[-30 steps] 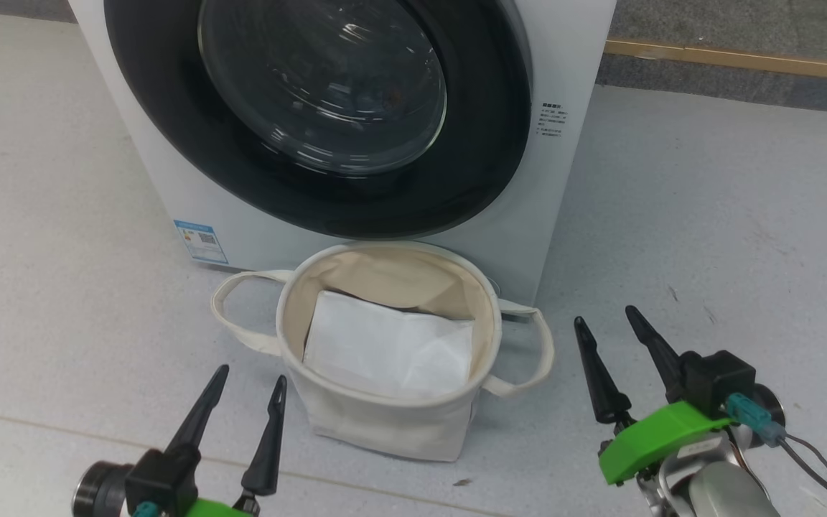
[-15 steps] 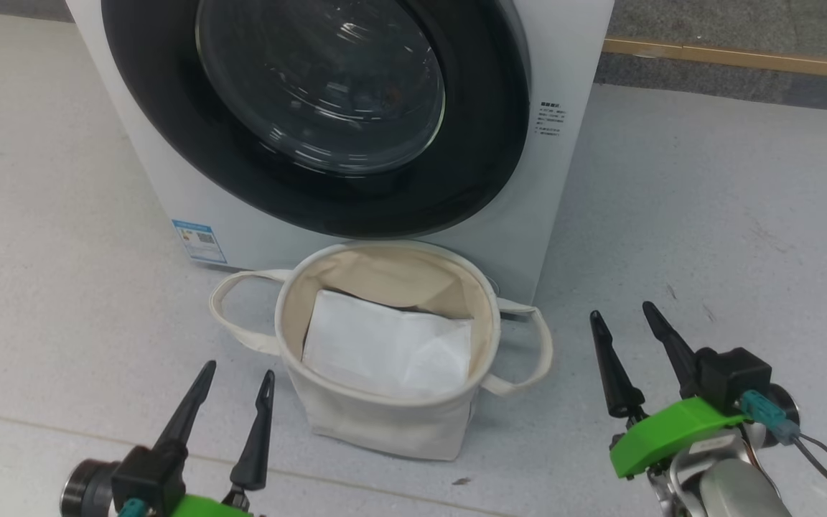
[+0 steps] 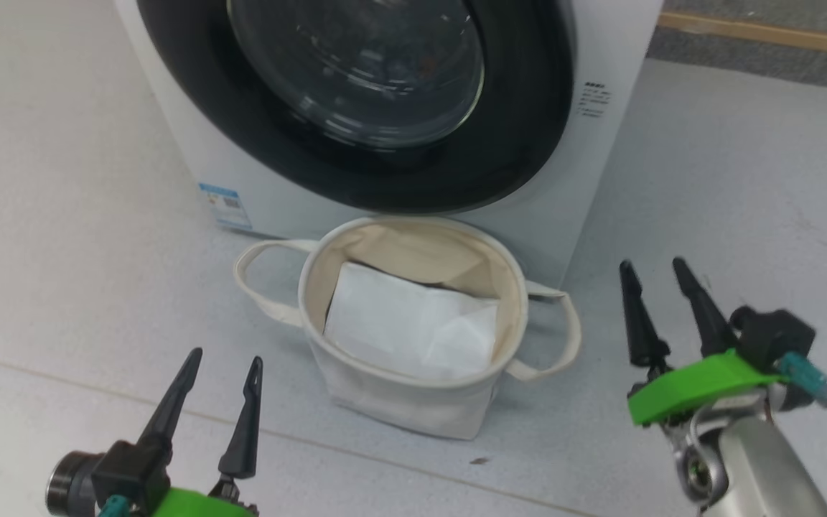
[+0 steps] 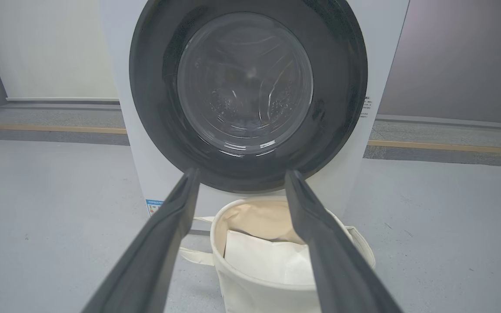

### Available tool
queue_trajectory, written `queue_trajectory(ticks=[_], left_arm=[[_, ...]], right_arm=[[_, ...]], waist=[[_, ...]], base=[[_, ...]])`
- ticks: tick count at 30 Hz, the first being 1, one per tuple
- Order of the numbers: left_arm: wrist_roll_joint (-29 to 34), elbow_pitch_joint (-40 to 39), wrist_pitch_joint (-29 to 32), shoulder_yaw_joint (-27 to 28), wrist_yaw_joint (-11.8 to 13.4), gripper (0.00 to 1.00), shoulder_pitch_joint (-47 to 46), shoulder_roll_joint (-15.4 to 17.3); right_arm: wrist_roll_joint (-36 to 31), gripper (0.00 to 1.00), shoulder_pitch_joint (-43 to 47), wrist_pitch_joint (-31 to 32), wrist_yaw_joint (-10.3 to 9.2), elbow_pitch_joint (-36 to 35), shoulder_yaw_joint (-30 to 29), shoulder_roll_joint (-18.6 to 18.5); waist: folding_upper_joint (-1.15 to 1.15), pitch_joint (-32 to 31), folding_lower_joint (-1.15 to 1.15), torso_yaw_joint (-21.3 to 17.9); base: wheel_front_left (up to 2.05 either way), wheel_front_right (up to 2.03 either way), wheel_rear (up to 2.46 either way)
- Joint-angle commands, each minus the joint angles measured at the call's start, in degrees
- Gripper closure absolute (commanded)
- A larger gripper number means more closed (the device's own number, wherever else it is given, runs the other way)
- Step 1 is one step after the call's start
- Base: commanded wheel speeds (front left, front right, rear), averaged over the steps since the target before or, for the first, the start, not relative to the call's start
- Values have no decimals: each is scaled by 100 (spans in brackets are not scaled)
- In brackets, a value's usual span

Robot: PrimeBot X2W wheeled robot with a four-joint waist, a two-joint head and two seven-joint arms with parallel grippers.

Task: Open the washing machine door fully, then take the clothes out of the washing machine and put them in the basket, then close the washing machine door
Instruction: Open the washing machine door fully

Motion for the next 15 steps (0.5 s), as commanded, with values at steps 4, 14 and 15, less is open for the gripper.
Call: queue_trajectory(ticks=[4, 14, 15], left_arm=[[8, -306, -69, 304, -42, 0, -203, 38], [134, -458, -69, 257, -184, 0, -493, -157], [143, -456, -69, 266, -190, 0, -507, -166]], right_arm=[[317, 0, -610, -121, 21, -59, -47, -18], [2309, 100, -1591, -41, 21, 217, -415, -444], [2565, 100, -1694, 16, 21, 273, -463, -483]], waist=[[0, 298, 0, 243], [0, 923, 0, 670], [0, 968, 0, 688]], base=[[0, 0, 0], [0, 0, 0], [0, 0, 0]])
